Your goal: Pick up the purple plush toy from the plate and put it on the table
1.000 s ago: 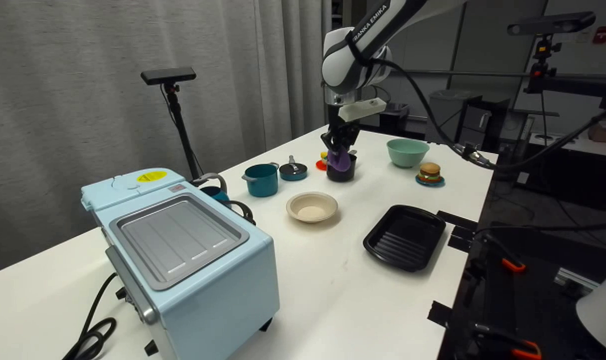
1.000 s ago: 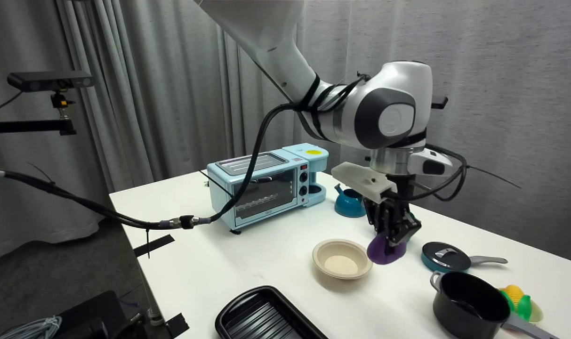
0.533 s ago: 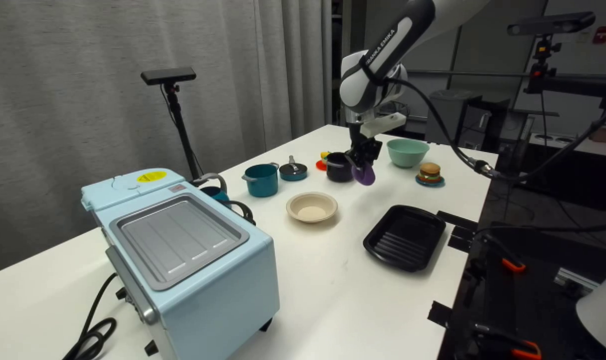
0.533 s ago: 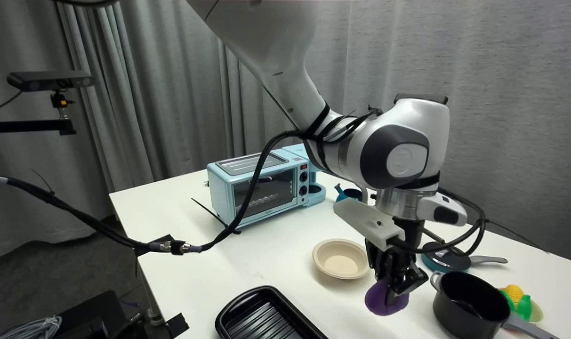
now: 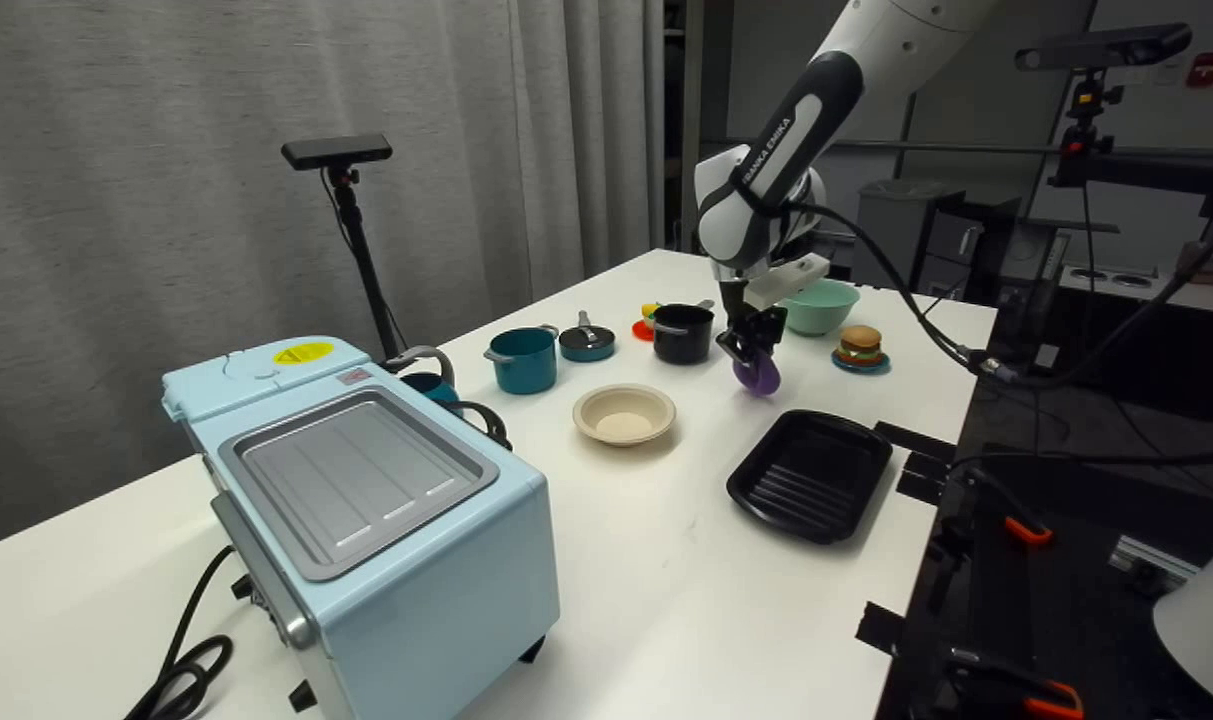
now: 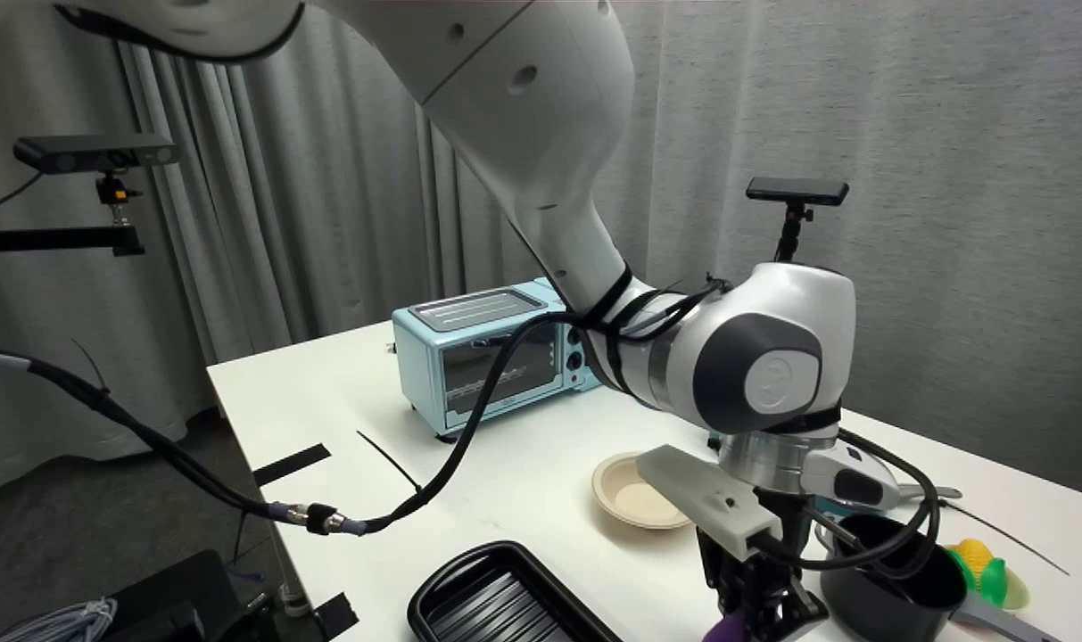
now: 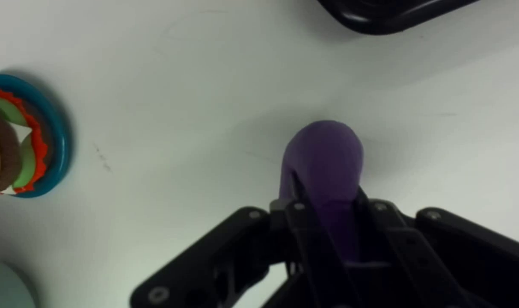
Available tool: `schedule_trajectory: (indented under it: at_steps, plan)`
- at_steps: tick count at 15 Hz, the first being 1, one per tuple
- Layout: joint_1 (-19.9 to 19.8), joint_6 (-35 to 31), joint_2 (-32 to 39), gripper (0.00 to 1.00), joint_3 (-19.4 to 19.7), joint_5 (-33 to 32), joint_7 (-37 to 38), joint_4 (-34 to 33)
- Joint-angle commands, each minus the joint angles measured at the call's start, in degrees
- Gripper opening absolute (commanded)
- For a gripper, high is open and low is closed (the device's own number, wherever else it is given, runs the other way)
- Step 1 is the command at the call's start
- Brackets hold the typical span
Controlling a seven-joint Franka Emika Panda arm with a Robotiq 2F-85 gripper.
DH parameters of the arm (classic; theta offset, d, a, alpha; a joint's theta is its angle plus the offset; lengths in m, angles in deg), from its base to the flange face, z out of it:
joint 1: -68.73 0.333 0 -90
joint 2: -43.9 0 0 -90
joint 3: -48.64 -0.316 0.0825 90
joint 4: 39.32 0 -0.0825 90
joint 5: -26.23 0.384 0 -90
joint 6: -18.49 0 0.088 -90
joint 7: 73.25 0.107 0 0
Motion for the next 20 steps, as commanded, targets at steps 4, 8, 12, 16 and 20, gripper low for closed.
schedule_trajectory:
  at_steps: [4,8,12,16,20]
  plan:
    - [-0.04,-2.98,2.96,0.06,2.64,-2.99,0.16,0.35]
    - [-0.12,-2.85,2.97,0.46,2.95,-3.38,0.03,0.22]
    - [-0.09,-2.4,3.07,0.7,3.08,-3.35,0.03,-0.16]
    - [-0.22,-2.05,2.75,0.99,2.84,-3.02,-0.38,-0.16]
    - [-0.77,-1.57,0.77,1.0,2.2,-2.04,-1.45,0.38]
